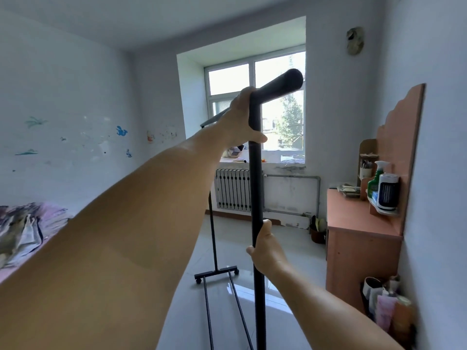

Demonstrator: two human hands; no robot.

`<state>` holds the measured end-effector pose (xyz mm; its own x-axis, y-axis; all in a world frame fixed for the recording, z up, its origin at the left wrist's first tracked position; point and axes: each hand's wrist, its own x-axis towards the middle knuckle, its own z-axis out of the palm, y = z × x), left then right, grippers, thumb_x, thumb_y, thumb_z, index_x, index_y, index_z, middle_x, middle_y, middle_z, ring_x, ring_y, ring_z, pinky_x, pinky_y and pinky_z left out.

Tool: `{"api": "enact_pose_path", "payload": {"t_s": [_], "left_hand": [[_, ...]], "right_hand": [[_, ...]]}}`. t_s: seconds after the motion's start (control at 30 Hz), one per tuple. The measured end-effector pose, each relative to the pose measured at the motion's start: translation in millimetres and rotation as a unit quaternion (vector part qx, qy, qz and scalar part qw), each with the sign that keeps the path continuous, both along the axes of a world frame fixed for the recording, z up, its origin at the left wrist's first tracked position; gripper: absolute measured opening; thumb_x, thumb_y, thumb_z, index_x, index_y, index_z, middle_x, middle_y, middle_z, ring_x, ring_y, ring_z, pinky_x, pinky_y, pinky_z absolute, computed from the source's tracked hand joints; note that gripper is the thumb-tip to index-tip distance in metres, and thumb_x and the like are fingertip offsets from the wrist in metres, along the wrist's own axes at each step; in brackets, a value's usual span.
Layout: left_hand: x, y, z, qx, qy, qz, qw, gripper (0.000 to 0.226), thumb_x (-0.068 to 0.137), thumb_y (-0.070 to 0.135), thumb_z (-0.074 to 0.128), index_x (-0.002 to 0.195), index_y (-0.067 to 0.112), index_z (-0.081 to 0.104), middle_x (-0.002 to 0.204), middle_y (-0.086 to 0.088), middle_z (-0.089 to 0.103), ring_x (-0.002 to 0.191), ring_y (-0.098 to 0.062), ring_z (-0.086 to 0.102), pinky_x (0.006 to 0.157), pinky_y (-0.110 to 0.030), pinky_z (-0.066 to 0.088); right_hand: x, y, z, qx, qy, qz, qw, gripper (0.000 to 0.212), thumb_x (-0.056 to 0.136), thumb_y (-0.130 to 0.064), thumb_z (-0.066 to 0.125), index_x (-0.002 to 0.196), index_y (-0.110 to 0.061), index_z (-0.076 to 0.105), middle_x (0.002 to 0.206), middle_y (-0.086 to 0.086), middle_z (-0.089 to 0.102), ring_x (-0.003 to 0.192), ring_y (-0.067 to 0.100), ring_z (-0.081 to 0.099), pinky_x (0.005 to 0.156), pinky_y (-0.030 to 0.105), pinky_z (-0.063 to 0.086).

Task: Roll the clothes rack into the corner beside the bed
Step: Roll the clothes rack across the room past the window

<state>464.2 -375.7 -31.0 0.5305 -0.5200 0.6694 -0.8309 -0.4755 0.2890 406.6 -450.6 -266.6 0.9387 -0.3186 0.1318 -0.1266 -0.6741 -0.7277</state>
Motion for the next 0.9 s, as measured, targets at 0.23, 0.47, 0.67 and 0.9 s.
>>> {"api": "enact_pose_path", "payload": {"t_s": [0.23, 0.47, 0.67, 0.9], "left_hand": [[43.6, -15.7, -3.5, -0.022, -0.002, 0.007, 1.000, 0.092, 0.064, 0.017, 0.080, 0.135, 0.017, 0.022, 0.119, -0.004, 0.039, 0.107, -0.023, 0.047, 0.080, -0.029, 0.050], [113.5, -43.3, -3.3, -0.033, 0.004, -0.009, 0.999, 0.091, 0.061, 0.018, 0.083, 0.133, 0.018, 0.027, 0.126, -0.008, 0.040, 0.113, -0.022, 0.044, 0.088, -0.031, 0.048], [179.6, -56.7, -6.7, -0.062, 0.015, -0.008, 0.998, 0.088, 0.061, 0.012, 0.081, 0.131, 0.022, 0.028, 0.122, -0.008, 0.043, 0.101, -0.020, 0.048, 0.062, -0.013, 0.039], [248.6, -55.3, -9.6, -0.087, 0.016, -0.008, 0.996, 0.090, 0.061, 0.004, 0.077, 0.134, 0.022, 0.027, 0.123, -0.009, 0.041, 0.102, -0.020, 0.048, 0.059, -0.012, 0.041]], "right_hand": [[51.4, -16.0, -4.9, 0.031, -0.034, -0.003, 0.999, 0.007, 0.099, -0.023, 0.033, 0.105, -0.021, 0.030, 0.070, -0.009, 0.044, 0.056, 0.003, 0.045, 0.046, 0.020, 0.030], [110.9, -38.0, 0.8, 0.036, -0.028, -0.014, 0.999, 0.042, 0.088, -0.007, 0.052, 0.117, -0.014, 0.022, 0.087, 0.002, 0.046, 0.066, 0.016, 0.048, 0.062, 0.030, 0.039], [176.5, -44.4, -3.3, 0.024, -0.042, -0.028, 0.998, 0.040, 0.089, -0.007, 0.052, 0.114, -0.017, 0.023, 0.091, 0.007, 0.049, 0.078, 0.024, 0.054, 0.067, 0.033, 0.043], [239.8, -40.9, -1.9, 0.026, -0.034, -0.022, 0.999, 0.045, 0.090, -0.009, 0.049, 0.124, -0.017, 0.021, 0.095, 0.003, 0.047, 0.080, 0.021, 0.050, 0.069, 0.032, 0.041]]}}
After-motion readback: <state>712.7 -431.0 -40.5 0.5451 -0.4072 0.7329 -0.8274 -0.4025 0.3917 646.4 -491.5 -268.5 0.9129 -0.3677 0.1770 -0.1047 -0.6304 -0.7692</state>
